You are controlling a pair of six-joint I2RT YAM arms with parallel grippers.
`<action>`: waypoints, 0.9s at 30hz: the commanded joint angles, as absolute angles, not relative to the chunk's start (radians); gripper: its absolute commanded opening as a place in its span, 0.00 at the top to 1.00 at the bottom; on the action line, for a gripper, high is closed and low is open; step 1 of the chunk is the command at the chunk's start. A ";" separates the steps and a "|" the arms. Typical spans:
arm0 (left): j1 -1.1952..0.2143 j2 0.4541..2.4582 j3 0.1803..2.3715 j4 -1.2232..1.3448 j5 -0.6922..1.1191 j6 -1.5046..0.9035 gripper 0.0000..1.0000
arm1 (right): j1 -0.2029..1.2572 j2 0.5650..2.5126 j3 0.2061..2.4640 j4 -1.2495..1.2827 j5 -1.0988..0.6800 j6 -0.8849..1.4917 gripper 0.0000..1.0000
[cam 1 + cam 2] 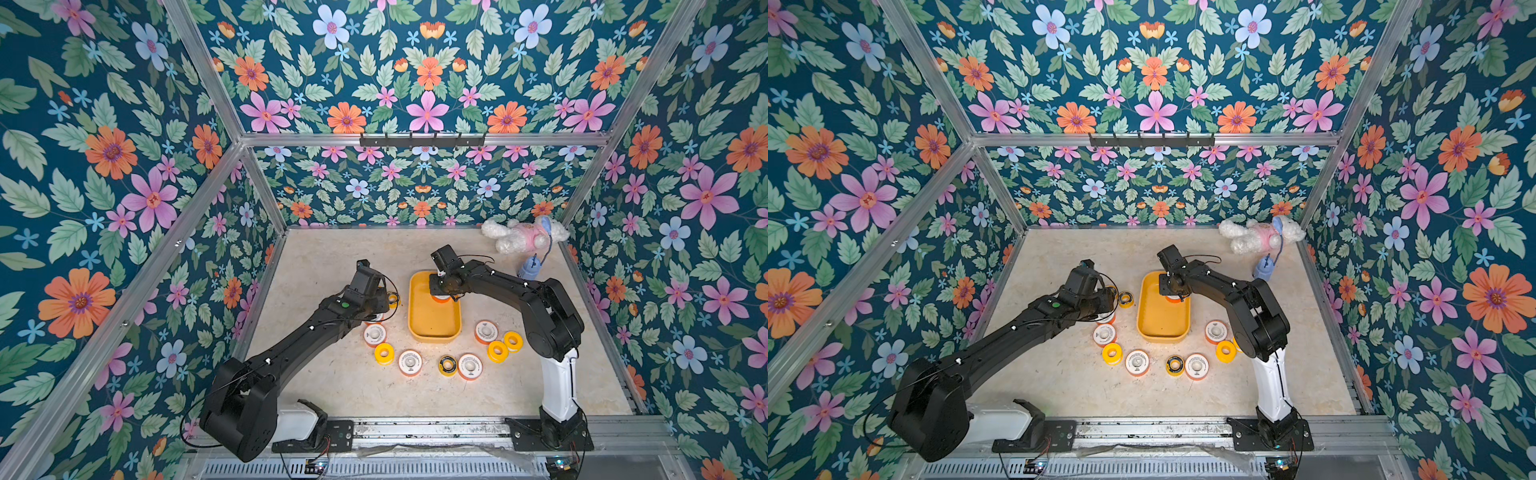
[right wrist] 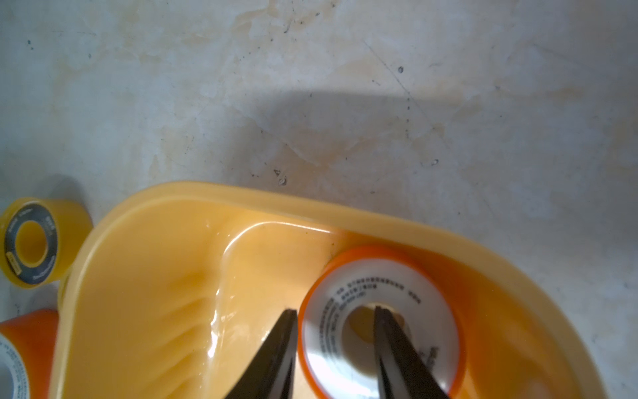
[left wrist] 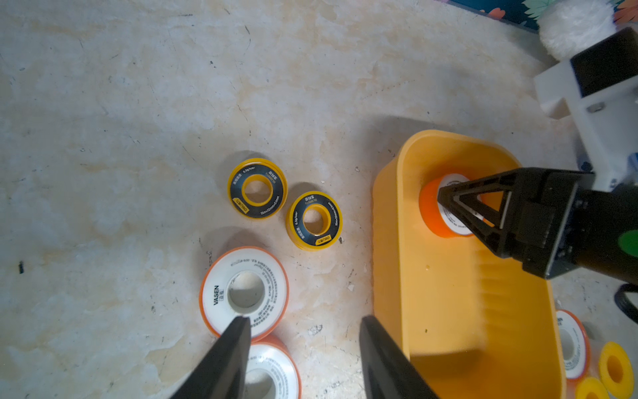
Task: Put the sealing tape into the storage box
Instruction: Place the sealing tape in the storage box, then pick up the sealing tape at the center of the board.
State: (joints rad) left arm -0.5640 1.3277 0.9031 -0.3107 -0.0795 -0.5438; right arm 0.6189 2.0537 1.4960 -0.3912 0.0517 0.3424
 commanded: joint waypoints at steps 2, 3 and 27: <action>-0.563 1.319 0.899 -0.332 -0.100 -0.535 0.42 | 0.620 2.013 1.496 -0.389 0.053 0.346 0.55; -0.563 1.315 0.897 -0.335 -0.105 -0.536 0.42 | 0.620 1.997 1.490 -0.382 0.047 0.348 0.55; -0.410 1.303 0.788 -0.323 -0.029 -0.508 0.42 | 0.324 1.276 0.799 0.108 -0.211 0.474 0.52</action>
State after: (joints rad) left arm -0.4286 1.2991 0.7979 -0.3332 -0.0639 -0.5289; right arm 0.3351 1.3144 0.8307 0.0456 -0.1936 0.4671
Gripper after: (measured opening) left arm 0.578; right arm 0.477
